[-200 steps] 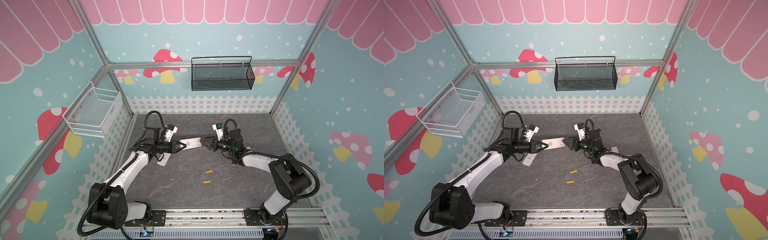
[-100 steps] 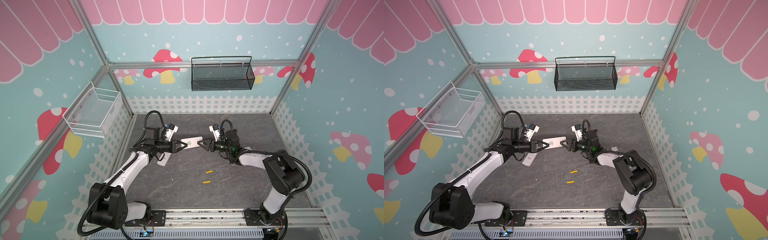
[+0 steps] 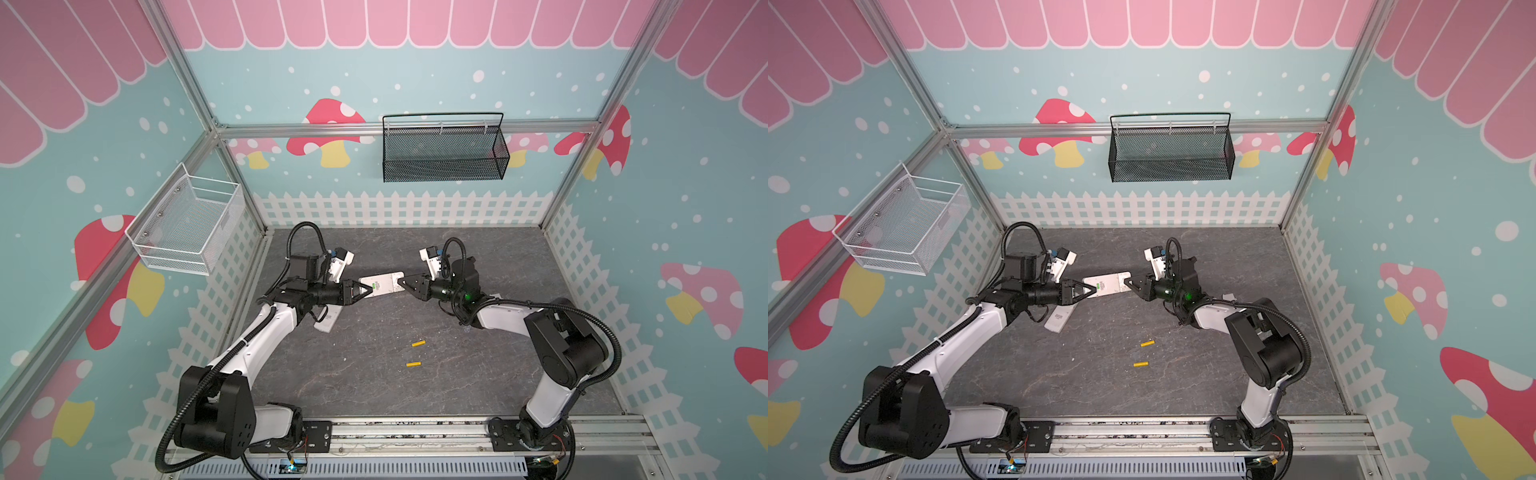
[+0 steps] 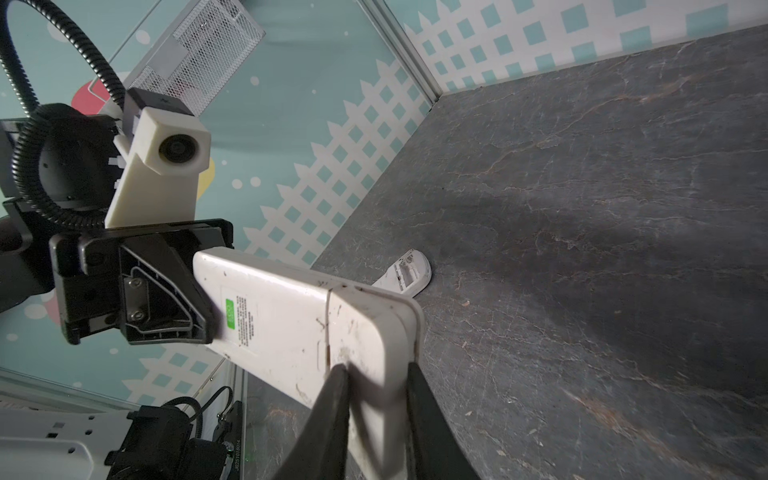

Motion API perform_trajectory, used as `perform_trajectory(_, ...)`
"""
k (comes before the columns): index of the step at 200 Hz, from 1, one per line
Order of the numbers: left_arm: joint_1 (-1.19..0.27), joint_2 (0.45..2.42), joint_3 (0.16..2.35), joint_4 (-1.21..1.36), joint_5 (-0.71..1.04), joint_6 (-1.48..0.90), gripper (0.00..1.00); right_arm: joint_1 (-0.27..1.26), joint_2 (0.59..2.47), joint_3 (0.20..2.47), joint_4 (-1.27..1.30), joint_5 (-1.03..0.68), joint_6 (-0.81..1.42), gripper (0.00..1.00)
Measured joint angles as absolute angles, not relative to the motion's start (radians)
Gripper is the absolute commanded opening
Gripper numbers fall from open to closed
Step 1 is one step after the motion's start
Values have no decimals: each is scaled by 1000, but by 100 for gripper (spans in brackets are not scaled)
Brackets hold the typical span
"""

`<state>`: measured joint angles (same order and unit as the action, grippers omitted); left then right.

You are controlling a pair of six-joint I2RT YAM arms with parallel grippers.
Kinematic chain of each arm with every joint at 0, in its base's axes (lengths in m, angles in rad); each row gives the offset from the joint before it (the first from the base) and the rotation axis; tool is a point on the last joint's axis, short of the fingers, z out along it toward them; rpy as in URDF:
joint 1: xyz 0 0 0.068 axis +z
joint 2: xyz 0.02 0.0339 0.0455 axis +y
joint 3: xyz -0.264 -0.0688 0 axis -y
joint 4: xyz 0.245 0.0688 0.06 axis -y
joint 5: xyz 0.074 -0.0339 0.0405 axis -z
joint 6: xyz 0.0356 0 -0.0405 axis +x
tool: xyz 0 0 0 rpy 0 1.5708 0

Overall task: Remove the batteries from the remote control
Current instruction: 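Close the right gripper on the remote's battery cover, then slide the battery cover off with the right gripper, away from the left gripper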

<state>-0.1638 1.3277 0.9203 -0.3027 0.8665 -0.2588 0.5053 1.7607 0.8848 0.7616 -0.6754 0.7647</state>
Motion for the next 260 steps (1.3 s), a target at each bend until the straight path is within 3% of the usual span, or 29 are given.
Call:
perform_trajectory(184,-173,1332,920,-310,823,-257,0,531,1716,881,762,-725,756,1)
perform_trajectory(260,-182,1332,920,-310,813,-246,0,457,1504,776,667,-695,697,0)
